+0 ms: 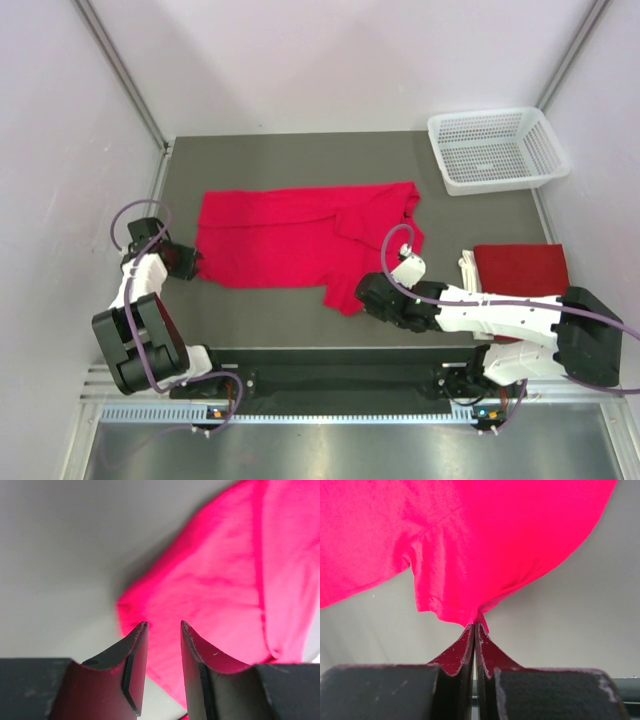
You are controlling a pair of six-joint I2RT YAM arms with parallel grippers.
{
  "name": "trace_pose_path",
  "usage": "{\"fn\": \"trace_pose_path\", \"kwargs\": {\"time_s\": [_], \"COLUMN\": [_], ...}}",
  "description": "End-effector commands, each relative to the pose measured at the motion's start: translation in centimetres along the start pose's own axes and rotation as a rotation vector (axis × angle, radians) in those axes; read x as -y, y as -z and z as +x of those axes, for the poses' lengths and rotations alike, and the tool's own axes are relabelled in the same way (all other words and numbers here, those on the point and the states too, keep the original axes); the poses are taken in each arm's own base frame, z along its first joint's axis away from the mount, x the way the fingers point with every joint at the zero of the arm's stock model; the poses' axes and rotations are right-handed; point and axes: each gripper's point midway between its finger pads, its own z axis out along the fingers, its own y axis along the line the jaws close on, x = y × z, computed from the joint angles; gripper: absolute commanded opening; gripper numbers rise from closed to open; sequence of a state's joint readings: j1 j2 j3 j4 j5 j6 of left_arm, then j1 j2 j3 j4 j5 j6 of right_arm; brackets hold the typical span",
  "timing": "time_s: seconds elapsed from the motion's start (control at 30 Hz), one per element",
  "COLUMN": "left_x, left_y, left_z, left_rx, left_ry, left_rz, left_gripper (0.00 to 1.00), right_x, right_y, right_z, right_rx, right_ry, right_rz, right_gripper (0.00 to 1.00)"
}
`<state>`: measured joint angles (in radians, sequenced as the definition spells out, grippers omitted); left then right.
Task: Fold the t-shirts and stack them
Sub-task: Fold the tshirt
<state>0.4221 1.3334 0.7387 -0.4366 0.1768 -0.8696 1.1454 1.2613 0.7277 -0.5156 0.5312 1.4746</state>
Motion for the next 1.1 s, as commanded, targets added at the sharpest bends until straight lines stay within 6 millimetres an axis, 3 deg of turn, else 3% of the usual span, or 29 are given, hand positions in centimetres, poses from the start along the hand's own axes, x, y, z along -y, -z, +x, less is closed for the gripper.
{"fn": "trace_pose_path", "kwargs": {"time_s": [0.0, 0.17, 0.3, 0.47, 0.53, 0.77, 0.93, 1.07], "left_x": [4.2, 3.9, 1.6, 0.7, 0.6, -2.4, -3.3, -2.9], "left_y": [1.7, 1.6, 1.7, 2.0, 1.9, -0.3, -0.9, -1.3], "left_z": [-1.8, -1.9, -1.8, -1.9, -1.8, -0.4, -1.2, -1.4], "left_rx": [0.064, 0.058, 0.056, 0.069, 0.069, 0.046, 0.088, 0.092], "left_ry": [-0.085, -0.170, -0.187, -0.246, -0.265, -0.226, -0.210, -0.218], "left_rz": [0.157, 0.146, 0.036, 0.014, 0.027, -0.033, -0.086, -0.064], "left_gripper": [0.38, 0.39, 0.39, 0.38, 0.40, 0.56, 0.56, 0.48], "right_x": [-1.3, -1.2, -1.0, -1.1, -1.1, -1.0, -1.0, -1.0], "right_y": [0.4, 0.2, 0.2, 0.4, 0.4, 0.6, 0.9, 1.0], "right_z": [-0.6, -0.2, -0.1, -0.2, -0.2, -0.1, -0.5, -0.6], "right_rx": [0.031, 0.015, 0.009, 0.010, 0.010, 0.001, 0.009, 0.013], "right_ry": [-0.007, 0.000, 0.004, 0.006, 0.006, 0.007, 0.007, 0.007], "right_rz": [-0.043, -0.039, -0.040, -0.042, -0.043, -0.044, -0.048, -0.053], "right_gripper": [0.00, 0.00, 0.00, 0.00, 0.00, 0.00, 0.00, 0.00]}}
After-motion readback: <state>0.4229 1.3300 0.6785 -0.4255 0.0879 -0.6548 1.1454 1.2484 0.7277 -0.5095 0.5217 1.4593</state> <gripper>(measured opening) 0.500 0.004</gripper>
